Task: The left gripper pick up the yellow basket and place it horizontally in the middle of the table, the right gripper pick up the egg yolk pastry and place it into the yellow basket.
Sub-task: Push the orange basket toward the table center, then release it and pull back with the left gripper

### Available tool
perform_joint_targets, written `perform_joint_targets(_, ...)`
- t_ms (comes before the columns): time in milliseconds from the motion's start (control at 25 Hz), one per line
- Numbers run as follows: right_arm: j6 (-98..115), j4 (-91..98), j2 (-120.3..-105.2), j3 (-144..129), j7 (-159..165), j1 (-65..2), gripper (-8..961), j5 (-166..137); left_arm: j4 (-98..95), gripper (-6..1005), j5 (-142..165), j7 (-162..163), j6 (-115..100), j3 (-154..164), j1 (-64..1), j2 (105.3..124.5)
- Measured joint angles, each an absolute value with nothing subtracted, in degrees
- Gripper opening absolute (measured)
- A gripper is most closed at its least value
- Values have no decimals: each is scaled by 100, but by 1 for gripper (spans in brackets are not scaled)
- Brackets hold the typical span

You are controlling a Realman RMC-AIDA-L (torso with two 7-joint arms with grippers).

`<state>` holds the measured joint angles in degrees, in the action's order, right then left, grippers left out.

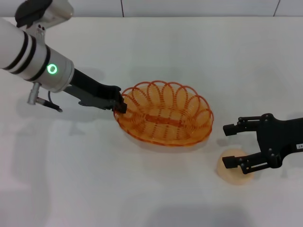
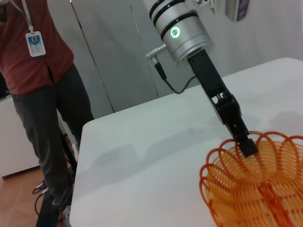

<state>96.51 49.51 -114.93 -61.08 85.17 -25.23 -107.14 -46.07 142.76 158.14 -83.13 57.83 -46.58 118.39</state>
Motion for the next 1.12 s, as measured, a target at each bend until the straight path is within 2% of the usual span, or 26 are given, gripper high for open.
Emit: perform_joint_targets(1120,9694,4957,-11469,-6099,8509,-2523,841,-10713,-4262,82,13965,15651,-8003,5842,-4674,11900)
